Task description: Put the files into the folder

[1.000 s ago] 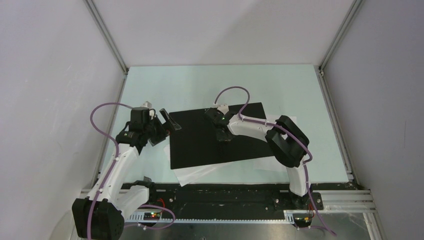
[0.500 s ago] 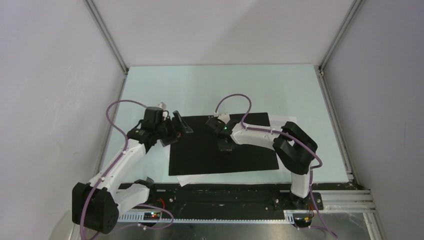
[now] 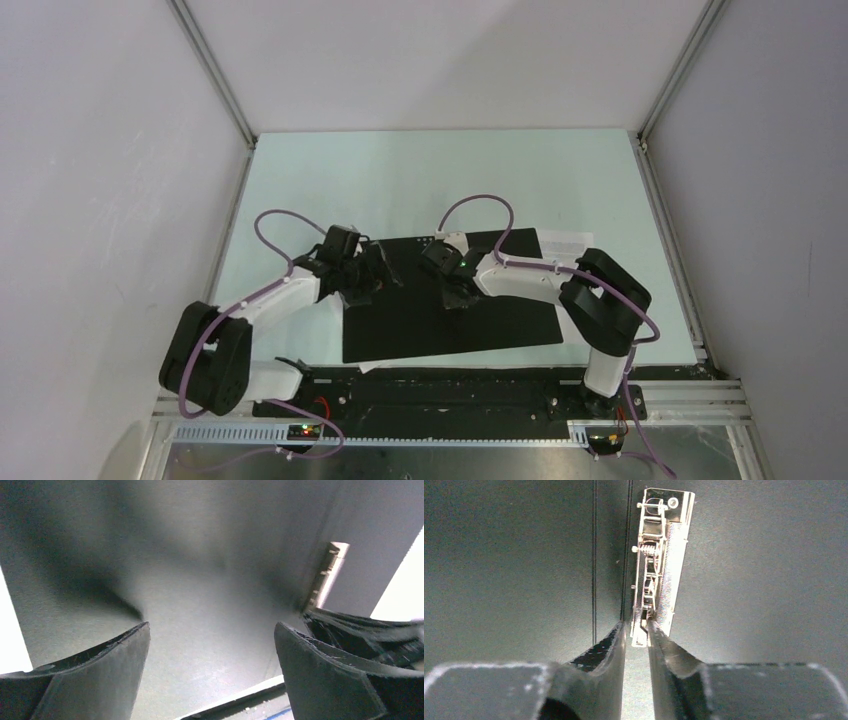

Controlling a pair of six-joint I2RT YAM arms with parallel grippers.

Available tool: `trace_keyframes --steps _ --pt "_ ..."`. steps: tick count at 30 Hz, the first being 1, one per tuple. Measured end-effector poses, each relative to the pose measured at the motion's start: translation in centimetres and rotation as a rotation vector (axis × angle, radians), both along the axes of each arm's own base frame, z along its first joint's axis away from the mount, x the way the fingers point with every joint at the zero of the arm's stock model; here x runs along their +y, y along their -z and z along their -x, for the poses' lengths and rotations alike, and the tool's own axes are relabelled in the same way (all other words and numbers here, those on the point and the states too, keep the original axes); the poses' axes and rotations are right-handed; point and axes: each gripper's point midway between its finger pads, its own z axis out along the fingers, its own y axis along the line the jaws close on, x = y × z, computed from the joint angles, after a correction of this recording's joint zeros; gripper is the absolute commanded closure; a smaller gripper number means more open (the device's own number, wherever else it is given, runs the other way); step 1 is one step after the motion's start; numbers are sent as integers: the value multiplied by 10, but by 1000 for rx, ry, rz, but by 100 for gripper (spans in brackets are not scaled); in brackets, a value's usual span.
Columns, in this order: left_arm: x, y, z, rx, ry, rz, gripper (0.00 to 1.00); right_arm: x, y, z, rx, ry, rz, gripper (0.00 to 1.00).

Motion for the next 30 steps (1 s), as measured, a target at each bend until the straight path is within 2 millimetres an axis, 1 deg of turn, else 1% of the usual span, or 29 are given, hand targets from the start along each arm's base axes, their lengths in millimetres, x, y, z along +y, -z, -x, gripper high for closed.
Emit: trace_keyframes --steps 2,3,5,9,15,19,22,30 --pt "6 14 4 32 -23 -30 2 2 -1 1 9 1 -19 64" --pt "8 20 5 44 -37 -40 2 4 -2 2 14 0 -31 63" --pt "9 20 2 39 -65 -41 2 4 -5 3 22 1 -50 64" --pt "11 21 -1 31 -102 -43 2 5 -12 4 28 12 -89 71" --pt "13 21 -6 8 -131 -51 2 -1 -25 0 15 58 -135 76" --pt "16 20 -11 -12 -147 -61 2 -6 -21 -3 18 83 -135 81" --pt "16 20 -11 -13 -147 -62 2 -11 -18 -3 26 98 -129 81" --pt "16 20 -11 -14 -148 -62 2 -10 -12 1 39 94 -142 82"
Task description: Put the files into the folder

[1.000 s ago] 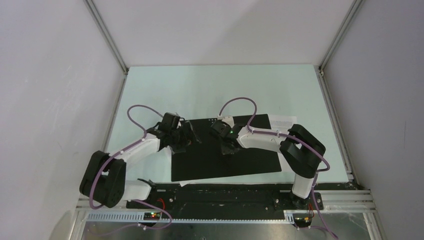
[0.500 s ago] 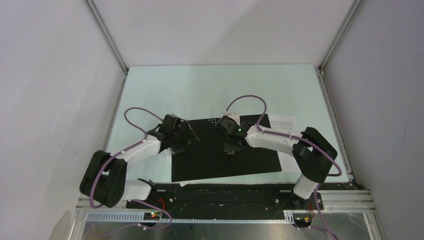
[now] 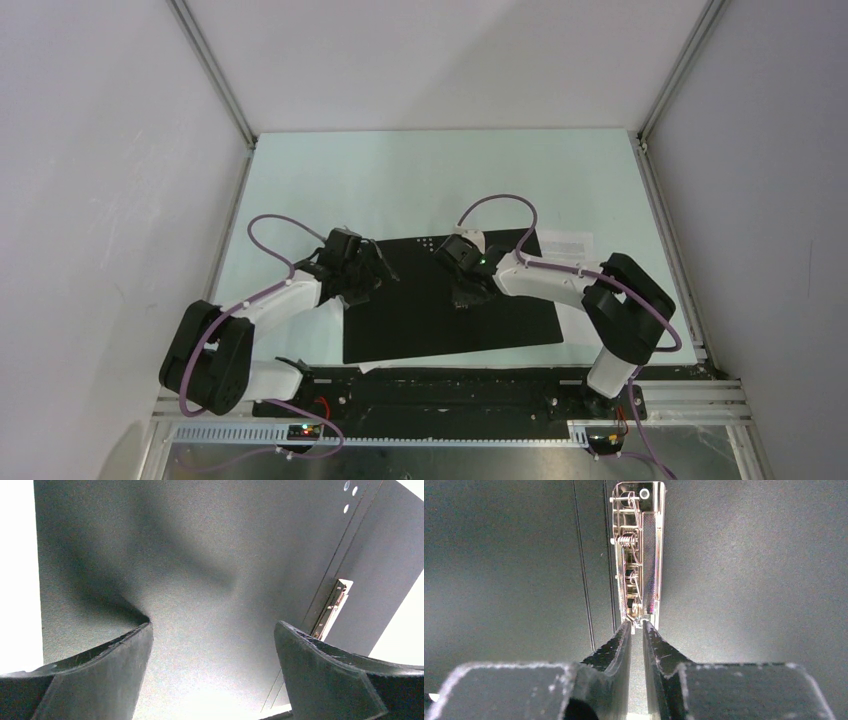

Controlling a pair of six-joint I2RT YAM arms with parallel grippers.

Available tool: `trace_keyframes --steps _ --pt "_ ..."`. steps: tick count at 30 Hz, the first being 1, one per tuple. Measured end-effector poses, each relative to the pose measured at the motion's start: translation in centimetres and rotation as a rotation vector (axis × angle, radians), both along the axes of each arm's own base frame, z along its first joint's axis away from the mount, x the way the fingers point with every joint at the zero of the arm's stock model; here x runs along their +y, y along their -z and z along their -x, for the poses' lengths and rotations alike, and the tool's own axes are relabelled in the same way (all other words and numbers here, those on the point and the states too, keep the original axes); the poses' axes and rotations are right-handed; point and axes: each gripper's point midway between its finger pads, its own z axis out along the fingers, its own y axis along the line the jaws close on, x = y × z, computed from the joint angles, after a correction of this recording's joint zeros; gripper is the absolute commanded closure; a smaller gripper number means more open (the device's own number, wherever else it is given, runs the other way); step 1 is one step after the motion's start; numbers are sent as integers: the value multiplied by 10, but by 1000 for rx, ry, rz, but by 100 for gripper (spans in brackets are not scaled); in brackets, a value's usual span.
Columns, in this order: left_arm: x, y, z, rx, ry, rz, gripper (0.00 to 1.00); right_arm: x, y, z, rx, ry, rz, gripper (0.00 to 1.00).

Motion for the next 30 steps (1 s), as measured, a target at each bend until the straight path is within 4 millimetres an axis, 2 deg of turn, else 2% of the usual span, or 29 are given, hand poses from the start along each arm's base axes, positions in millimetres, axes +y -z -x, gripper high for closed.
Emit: trace_keyframes --steps 12,30 --pt "0 0 0 0 0 -1 2 7 3 11 -14 -34 8 81" --pt "0 0 0 0 -1 -2 2 5 8 9 -46 -37 75 85"
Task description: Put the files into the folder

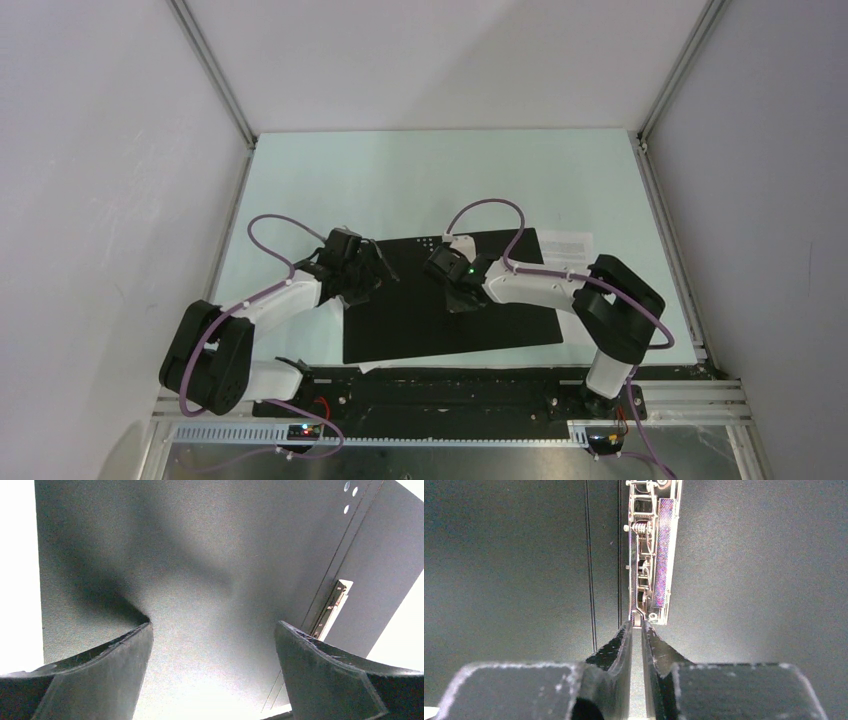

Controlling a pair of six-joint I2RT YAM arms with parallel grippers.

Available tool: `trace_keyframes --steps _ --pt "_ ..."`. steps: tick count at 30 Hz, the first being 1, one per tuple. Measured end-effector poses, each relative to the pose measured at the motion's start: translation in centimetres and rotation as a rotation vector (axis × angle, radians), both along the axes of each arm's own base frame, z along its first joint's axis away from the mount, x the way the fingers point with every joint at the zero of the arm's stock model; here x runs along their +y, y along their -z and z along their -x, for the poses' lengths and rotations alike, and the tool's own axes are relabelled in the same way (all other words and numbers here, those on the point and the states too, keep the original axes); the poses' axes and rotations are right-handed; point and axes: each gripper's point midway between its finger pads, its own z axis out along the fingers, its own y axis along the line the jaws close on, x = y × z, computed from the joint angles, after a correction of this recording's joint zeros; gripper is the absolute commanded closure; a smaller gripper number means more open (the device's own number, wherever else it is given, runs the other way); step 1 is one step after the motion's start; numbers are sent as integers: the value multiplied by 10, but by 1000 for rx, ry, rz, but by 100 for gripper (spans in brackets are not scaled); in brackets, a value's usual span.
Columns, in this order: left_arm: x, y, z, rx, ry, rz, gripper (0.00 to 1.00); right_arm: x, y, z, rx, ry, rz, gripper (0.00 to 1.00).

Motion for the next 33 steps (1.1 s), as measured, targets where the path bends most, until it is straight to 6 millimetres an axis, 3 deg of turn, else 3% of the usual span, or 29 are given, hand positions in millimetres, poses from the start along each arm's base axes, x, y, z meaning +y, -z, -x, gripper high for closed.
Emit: trace_keyframes --steps 33 --pt "4 1 -4 8 -41 23 2 -3 9 -1 5 60 57 89"
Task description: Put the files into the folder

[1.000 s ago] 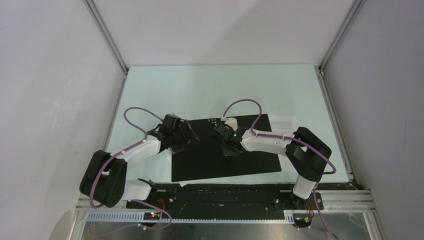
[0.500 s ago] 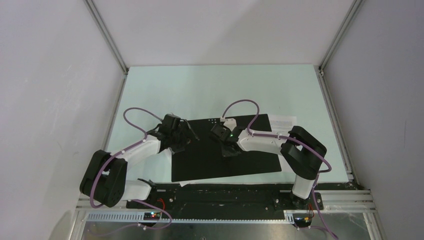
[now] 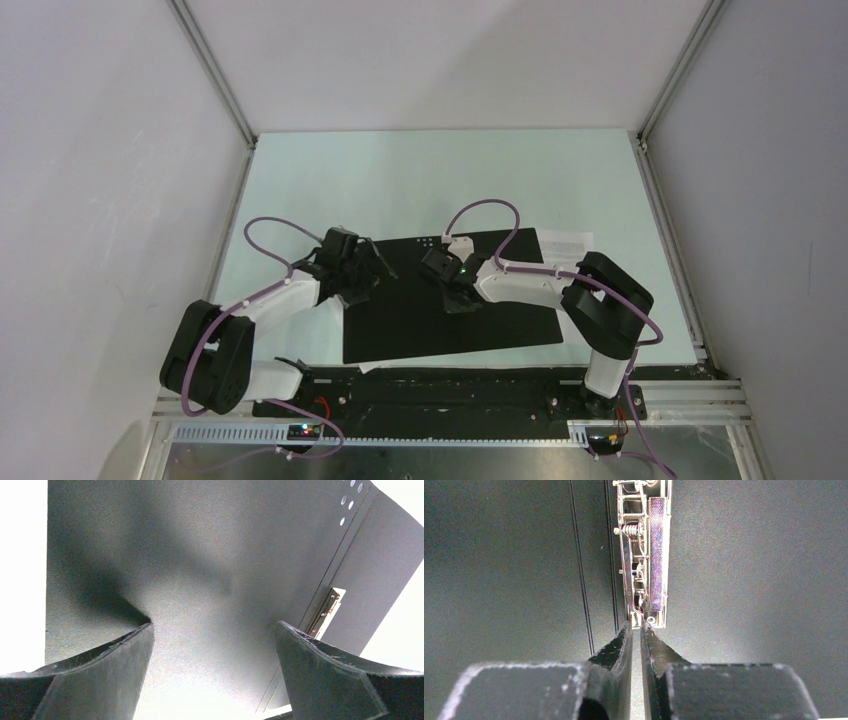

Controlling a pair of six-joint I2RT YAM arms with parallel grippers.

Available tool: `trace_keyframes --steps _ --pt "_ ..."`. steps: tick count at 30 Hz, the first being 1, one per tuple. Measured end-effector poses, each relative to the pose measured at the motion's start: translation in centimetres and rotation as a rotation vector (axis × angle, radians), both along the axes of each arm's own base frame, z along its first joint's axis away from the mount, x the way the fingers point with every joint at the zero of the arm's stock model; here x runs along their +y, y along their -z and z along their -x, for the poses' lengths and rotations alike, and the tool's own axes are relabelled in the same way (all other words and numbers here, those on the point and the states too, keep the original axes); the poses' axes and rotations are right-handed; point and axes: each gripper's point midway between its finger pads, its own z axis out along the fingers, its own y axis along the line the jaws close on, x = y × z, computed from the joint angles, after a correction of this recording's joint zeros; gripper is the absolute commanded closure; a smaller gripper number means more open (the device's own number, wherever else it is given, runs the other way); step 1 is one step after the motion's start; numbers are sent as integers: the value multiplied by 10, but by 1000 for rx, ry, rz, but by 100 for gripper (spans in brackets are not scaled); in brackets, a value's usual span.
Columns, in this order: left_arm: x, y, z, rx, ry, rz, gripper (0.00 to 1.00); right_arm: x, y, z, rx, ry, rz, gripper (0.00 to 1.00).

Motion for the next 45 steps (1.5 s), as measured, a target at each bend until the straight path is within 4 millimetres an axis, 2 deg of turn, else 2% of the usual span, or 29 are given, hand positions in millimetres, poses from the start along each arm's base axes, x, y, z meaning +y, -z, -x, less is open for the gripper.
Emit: trace_keyframes --steps 29,45 --pt "5 -1 -8 -16 -33 6 2 -2 -3 -1 27 16 -28 89" --pt "5 -1 -8 -17 -33 6 2 -3 -20 -9 -3 35 -73 88"
